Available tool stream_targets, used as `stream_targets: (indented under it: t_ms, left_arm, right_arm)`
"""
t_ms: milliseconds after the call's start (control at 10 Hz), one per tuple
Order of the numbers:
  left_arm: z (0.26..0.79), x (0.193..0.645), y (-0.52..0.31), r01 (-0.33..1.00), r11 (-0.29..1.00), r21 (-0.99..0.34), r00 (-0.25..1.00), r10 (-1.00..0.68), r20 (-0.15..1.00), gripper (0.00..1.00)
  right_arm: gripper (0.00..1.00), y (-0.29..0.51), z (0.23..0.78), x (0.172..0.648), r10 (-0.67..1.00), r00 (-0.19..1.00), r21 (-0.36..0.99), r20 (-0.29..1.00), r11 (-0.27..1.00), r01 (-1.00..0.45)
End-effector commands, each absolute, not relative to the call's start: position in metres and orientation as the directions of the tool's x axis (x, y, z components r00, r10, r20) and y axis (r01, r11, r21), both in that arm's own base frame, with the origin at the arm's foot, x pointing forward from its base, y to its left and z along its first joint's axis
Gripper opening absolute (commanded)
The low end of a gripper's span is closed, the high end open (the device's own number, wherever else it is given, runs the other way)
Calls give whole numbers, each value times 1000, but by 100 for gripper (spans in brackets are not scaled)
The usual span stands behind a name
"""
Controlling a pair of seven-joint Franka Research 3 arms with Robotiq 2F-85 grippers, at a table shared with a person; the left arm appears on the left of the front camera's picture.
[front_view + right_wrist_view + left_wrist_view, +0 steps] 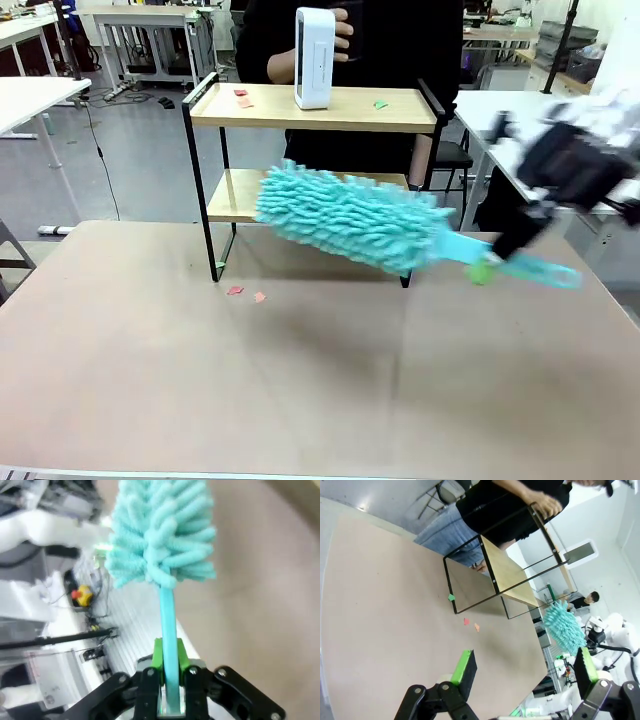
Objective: Clean the shelf.
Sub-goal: Clean the specific tier of the Shelf with the Duster once objects are removed.
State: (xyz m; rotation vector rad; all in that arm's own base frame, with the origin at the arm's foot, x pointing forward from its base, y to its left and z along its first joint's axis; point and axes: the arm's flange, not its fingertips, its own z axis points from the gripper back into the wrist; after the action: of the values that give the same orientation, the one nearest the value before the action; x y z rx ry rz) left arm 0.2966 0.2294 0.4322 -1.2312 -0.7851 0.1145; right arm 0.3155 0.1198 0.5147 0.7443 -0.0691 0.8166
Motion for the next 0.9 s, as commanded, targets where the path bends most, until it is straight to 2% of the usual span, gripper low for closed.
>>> stream_targets:
  t_ms: [0,300,400,600,700,800]
  left_arm:
    - [432,297,228,350,361,-864,724,480,495,100]
    - [432,297,228,350,361,-864,724,480,495,100]
    - [432,297,228,350,361,-864,724,480,495,100]
    - [432,297,228,350,361,-864,724,480,495,100]
    - [432,297,228,350,361,-864,724,480,495,100]
    - [432,297,228,350,361,-864,724,480,495,100]
  right_arm:
    - [0,38,522,273,408,864,769,295,435,-468]
    - [0,-57,499,236,196,953,908,230,310,-283]
    - [0,-96,475,228,41,982,934,184,304,-187]
    - [0,-133,436,222,-103,974,940,200,301,-161]
    - [0,-141,419,216,-135,950,929,281,287,-233]
    - [0,-135,411,213,-147,923,894,355,343,-289]
